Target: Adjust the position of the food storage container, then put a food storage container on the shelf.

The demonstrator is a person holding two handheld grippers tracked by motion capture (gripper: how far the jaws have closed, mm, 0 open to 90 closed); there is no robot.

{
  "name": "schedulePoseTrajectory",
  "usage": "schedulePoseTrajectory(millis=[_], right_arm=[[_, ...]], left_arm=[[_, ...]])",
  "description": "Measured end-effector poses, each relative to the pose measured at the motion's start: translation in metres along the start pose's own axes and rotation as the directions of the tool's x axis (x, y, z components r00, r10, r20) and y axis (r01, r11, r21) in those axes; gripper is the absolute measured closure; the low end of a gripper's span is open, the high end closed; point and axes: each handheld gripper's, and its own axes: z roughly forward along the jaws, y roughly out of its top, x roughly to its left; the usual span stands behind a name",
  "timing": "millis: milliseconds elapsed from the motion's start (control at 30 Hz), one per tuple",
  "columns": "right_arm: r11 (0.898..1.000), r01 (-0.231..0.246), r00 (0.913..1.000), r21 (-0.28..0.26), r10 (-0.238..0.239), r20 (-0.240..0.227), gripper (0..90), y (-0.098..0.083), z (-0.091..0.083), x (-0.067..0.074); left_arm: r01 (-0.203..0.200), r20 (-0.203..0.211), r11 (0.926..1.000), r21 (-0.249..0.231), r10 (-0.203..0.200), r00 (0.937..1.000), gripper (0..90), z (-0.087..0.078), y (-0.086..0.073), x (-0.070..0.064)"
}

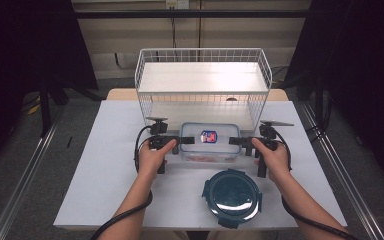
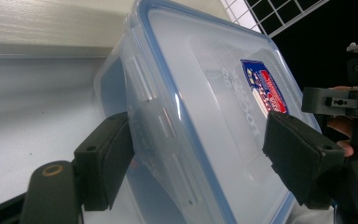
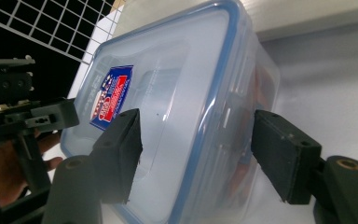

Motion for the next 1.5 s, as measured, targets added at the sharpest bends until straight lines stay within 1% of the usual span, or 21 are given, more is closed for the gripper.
schedulePoseTrajectory(millis=[33, 67, 100, 200, 233, 300, 333, 400, 433, 467, 500, 533, 567, 667, 700, 767, 867, 967, 1000, 1267, 1500], right_arm=[[1.000, -0.013, 0.9999, 0.007, 0.013, -0.004, 35.4, 0.000, -0.001, -0.001], [0.999, -0.051, 0.9986, 0.015, 0.051, -0.013, 36.4, -0.001, -0.001, -0.002], [0.998, -0.059, 0.9981, 0.009, 0.059, -0.017, 36.9, -0.002, -0.001, -0.003], [0.998, -0.063, 0.9979, 0.011, 0.063, -0.015, 38.1, -0.003, -0.003, -0.003], [0.997, -0.080, 0.9966, 0.010, 0.081, -0.018, 38.9, -0.003, -0.003, -0.002], [0.997, -0.074, 0.9971, 0.013, 0.074, -0.017, 40.9, -0.003, -0.005, -0.003], [0.996, -0.085, 0.9962, 0.011, 0.086, -0.018, 42.1, -0.003, -0.006, -0.001], [0.997, -0.082, 0.9966, 0.012, 0.082, -0.010, 44.9, -0.003, -0.010, 0.001], [0.996, -0.084, 0.9964, 0.011, 0.085, -0.011, 45.9, -0.003, -0.012, 0.002], [0.994, -0.106, 0.9942, 0.024, 0.107, -0.016, 46.7, -0.003, -0.014, 0.004], [0.995, -0.104, 0.9944, 0.008, 0.104, -0.020, 47.4, -0.004, -0.014, 0.004], [0.995, -0.104, 0.9945, 0.004, 0.104, -0.015, 47.9, -0.005, -0.015, 0.005], [0.994, -0.107, 0.9941, -0.004, 0.107, -0.017, 48.6, -0.005, -0.016, 0.005], [0.992, -0.120, 0.9924, -0.037, 0.119, -0.032, 50.3, -0.007, -0.018, 0.007], [0.992, -0.118, 0.9926, -0.042, 0.116, -0.033, 50.4, -0.006, -0.019, 0.008], [0.993, -0.111, 0.9933, -0.049, 0.109, -0.036, 50.4, -0.006, -0.021, 0.010], [0.992, -0.107, 0.9935, -0.059, 0.105, -0.044, 50.4, -0.005, -0.023, 0.014], [0.992, -0.093, 0.9946, -0.080, 0.089, -0.054, 50.4, -0.003, -0.026, 0.019], [0.992, -0.087, 0.9951, -0.087, 0.082, -0.056, 50.4, -0.003, -0.027, 0.021], [0.992, -0.051, 0.9964, -0.117, 0.043, -0.073, 50.3, 0.001, -0.034, 0.038], [0.992, -0.032, 0.9969, -0.125, 0.022, -0.076, 49.9, 0.007, -0.044, 0.053]], left_arm=[[0.001, -0.004, 1.0000, 0.004, -0.001, 1.0000, 24.7, 0.000, 0.001, -0.001], [0.003, -0.008, 1.0000, 0.006, -0.003, 1.0000, 24.9, 0.000, 0.001, -0.002], [0.004, -0.008, 1.0000, 0.007, -0.004, 1.0000, 25.1, 0.000, 0.001, -0.002], [0.023, -0.016, 0.9997, 0.007, -0.023, 0.9996, 27.4, -0.002, 0.001, -0.001], [0.046, -0.024, 0.9989, 0.008, -0.046, 0.9987, 29.1, -0.004, 0.001, -0.003], [0.051, -0.029, 0.9987, 0.008, -0.051, 0.9983, 32.9, -0.007, 0.002, -0.003], [0.074, -0.024, 0.9972, 0.013, -0.073, 0.9970, 34.9, -0.009, 0.003, -0.005], [0.063, -0.035, 0.9978, 0.021, -0.063, 0.9974, 38.2, -0.013, 0.004, -0.007], [0.082, -0.030, 0.9964, 0.021, -0.081, 0.9962, 39.4, -0.014, 0.004, -0.009], [0.078, -0.035, 0.9966, 0.024, -0.078, 0.9964, 40.5, -0.016, 0.004, -0.009], [0.098, -0.026, 0.9950, 0.017, -0.098, 0.9948, 41.5, -0.017, 0.003, -0.010], [0.091, -0.029, 0.9957, 0.019, -0.090, 0.9955, 42.5, -0.019, 0.003, -0.010], [0.111, -0.015, 0.9936, 0.016, -0.111, 0.9937, 43.7, -0.021, 0.002, -0.011], [0.086, -0.023, 0.9963, 0.003, -0.086, 0.9960, 45.8, -0.026, 0.001, -0.012], [0.082, -0.027, 0.9966, -0.003, -0.082, 0.9962, 45.9, -0.027, 0.001, -0.013], [0.105, -0.009, 0.9944, -0.009, -0.106, 0.9944, 46.5, -0.029, 0.001, -0.015], [0.102, -0.002, 0.9945, -0.022, -0.102, 0.9947, 47.2, -0.035, 0.003, -0.020], [0.073, -0.008, 0.9969, -0.030, -0.073, 0.9973, 47.5, -0.041, 0.006, -0.024], [0.081, -0.001, 0.9960, -0.037, -0.081, 0.9967, 47.5, -0.043, 0.006, -0.026], [0.065, 0.000, 0.9953, -0.073, -0.065, 0.9979, 47.8, -0.060, 0.013, -0.038], [0.056, 0.007, 0.9951, -0.082, -0.055, 0.9984, 48.4, -0.073, 0.022, -0.050]])
